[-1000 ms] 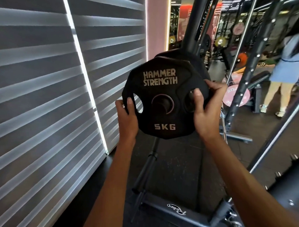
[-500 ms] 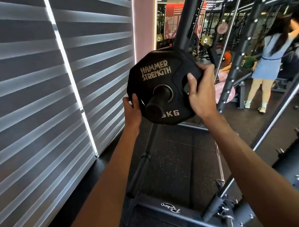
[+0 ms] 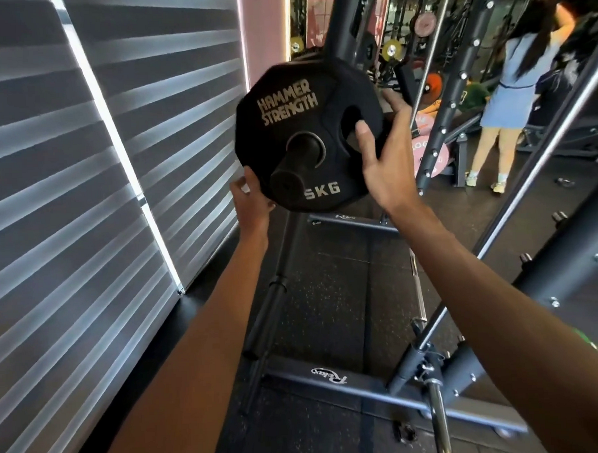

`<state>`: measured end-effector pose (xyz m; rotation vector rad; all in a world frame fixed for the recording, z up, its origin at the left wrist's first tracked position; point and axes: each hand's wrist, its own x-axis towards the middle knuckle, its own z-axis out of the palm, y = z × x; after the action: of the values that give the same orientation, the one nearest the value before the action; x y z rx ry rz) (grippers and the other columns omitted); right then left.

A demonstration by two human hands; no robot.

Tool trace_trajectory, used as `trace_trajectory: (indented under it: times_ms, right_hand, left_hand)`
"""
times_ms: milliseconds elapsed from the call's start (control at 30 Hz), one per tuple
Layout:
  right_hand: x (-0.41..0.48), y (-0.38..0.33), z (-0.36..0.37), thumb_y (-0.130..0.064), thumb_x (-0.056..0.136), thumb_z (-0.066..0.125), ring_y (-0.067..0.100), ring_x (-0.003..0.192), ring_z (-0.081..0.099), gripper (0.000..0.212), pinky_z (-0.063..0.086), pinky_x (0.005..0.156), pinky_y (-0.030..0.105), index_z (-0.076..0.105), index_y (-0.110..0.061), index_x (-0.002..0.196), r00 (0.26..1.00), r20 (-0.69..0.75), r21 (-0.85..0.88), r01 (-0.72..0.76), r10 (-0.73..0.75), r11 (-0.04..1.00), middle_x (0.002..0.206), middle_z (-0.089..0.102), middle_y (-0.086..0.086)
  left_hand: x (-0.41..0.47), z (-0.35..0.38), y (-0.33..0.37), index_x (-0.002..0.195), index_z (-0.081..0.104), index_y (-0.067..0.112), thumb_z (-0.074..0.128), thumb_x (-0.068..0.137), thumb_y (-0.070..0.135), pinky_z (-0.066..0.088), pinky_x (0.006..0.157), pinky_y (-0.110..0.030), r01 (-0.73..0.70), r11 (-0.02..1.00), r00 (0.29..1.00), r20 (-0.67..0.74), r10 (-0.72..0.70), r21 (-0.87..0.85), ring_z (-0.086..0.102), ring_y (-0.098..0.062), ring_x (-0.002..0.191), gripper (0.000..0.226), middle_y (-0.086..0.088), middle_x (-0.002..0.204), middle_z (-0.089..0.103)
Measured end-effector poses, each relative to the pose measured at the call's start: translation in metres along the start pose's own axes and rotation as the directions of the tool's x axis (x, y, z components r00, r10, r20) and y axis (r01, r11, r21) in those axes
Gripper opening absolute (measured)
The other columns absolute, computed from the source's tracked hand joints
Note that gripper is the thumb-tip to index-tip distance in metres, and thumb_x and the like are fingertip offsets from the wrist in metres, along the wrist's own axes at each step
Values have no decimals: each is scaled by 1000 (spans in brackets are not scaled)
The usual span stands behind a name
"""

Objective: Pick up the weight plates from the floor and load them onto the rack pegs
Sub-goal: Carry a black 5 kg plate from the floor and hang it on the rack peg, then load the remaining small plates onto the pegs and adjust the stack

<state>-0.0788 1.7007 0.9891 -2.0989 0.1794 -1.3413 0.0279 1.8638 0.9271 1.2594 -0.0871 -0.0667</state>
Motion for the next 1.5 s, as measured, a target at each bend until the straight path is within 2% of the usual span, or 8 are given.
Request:
trace_trajectory:
  times_ms: [100,367,567,700,1033,1200,1400,1500]
  right_hand:
    - [-33,21,-12,-44,101,49,16,132,47,54,40,110,44,38,-13,144,998,-9,-34,-64,63,997,141,46,-1]
    - [-179,120,-99,-48,97,48,26,101,58,38,48,92,48,55,-16,117,907,80,-223,-387,413,895,107,60,7]
    - [-301,212,-239,-46,93,49,37,99,62,42,50,89,45,60,-8,109,688,22,-336,-678,725,654,100,66,17]
    - [-374,270,-354,-38,97,54,39,101,63,35,50,89,47,60,-5,108,501,-49,-379,-810,864,448,103,68,19]
    - [-451,358,-557,-34,100,49,36,111,63,33,48,90,38,62,-7,115,152,-148,-386,-918,977,84,116,70,18]
    - [-438,427,-599,-34,100,47,38,110,63,35,49,90,40,61,-8,118,74,-137,-420,-907,988,9,117,69,18]
    - [-377,533,-629,-28,101,45,37,109,62,33,50,92,40,62,-5,116,41,-130,-451,-892,991,-22,118,67,19]
    - [-338,584,-643,-26,101,44,37,108,63,32,50,91,40,62,-4,115,10,-109,-469,-882,994,-43,117,67,20]
  left_hand:
    - [-10,-2,-33,110,47,20,44,101,41,55,67,-31,45,999,998,-55,-44,10,64,-17,74,24,-2,86,65]
    - [-99,41,-176,104,58,6,44,100,29,50,57,-31,268,912,951,68,-303,311,63,-21,64,28,-9,75,66]
    - [-238,131,-292,93,60,6,45,99,19,49,55,-29,353,764,825,207,-527,540,61,-19,54,21,-10,68,63]
    - [-343,209,-359,74,53,13,44,99,14,44,41,-19,285,638,715,284,-638,715,55,-10,35,27,-8,62,59]
    - [-505,391,-477,80,53,17,43,99,18,47,40,-20,44,415,374,370,-850,909,58,-10,36,22,-8,65,61]
    - [-517,477,-518,73,53,16,42,100,17,47,54,-26,-22,404,343,386,-856,915,57,-16,45,28,-7,63,60]
    - [-484,596,-567,72,48,11,43,99,6,35,29,-14,-76,369,324,373,-869,926,46,-7,24,28,-12,61,52]
    - [-461,653,-581,76,50,12,43,99,9,44,39,-20,-132,355,295,378,-878,926,53,-9,34,24,-11,64,56]
